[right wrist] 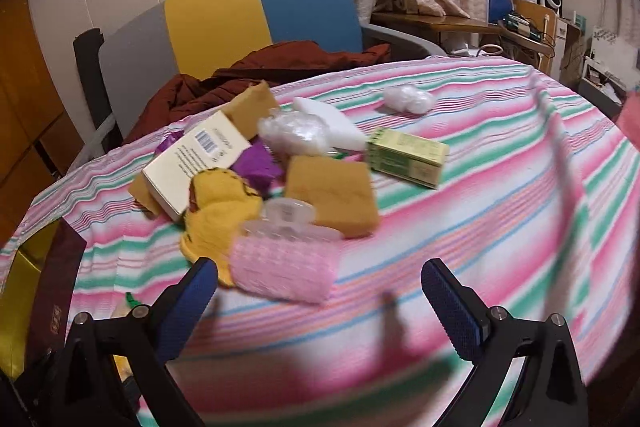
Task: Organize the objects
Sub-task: 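Grasp the WEIDAN cracker pack with the left tool while the right tool grasps the pink roller, then carry the cracker pack and pink roller over the gold tray with both tools, then open both tools to drop the cracker pack and pink roller into the tray, then grasp the yellow sponge with the right tool, then grasp the knitted yellow sock item with the left tool, then carry the sock item and sponge over the tray with both tools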
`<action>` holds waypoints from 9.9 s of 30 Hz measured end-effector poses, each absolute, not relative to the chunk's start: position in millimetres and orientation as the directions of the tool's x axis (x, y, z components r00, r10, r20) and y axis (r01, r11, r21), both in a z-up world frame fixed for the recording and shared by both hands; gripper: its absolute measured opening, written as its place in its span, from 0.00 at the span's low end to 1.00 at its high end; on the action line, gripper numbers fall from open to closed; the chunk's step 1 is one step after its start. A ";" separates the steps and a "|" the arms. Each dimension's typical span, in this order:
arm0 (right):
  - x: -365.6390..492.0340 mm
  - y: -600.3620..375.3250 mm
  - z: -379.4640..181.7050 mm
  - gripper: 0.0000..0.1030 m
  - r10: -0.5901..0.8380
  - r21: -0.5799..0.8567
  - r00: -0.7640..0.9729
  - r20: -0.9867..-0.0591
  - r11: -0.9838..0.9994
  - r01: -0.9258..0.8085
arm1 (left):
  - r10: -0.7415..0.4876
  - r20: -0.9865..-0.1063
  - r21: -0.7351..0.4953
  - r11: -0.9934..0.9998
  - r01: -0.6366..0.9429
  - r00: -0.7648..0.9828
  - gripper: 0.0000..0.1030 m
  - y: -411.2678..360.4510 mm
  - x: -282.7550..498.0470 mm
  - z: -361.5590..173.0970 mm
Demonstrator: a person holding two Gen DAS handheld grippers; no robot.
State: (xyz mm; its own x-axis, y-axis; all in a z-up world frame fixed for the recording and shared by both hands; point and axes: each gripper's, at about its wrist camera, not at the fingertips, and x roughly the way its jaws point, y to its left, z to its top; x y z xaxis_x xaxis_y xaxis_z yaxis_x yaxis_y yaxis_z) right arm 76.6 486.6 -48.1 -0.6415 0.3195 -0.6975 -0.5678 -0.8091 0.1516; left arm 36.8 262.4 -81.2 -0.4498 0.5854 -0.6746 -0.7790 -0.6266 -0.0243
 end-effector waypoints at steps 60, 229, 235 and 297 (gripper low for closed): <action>60.5 267.6 -9.9 0.67 -0.119 0.250 -0.741 -0.661 -0.966 -0.068 | 0.437 -0.599 -0.069 -0.863 -0.500 -0.671 0.50 70.3 18.4 -5.7; 65.4 537.7 -76.2 0.67 0.492 0.056 -0.578 -0.651 -0.728 -0.683 | 0.668 -0.645 -0.209 -0.620 -0.756 -0.370 0.39 355.9 -8.6 -71.6; 67.3 523.8 -68.7 0.67 0.518 0.020 -0.598 -0.611 -0.746 -0.666 | 0.670 -0.637 -0.254 -0.650 -0.716 -0.382 0.39 332.0 -10.8 -73.4; 60.2 187.8 -23.3 0.77 -0.227 0.168 -0.732 -0.643 -0.974 0.154 | 0.367 -0.698 -0.241 -0.929 -0.281 -0.615 0.36 36.7 5.6 -48.1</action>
State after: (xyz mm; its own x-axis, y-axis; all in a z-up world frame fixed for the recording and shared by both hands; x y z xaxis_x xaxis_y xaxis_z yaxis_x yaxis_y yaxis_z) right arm 60.2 187.8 -23.3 -0.7316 -0.2270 -0.6428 0.1541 -0.9736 0.1683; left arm 5.6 36.7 -48.1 -0.6147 0.3674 -0.6980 -0.2813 -0.9288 -0.2412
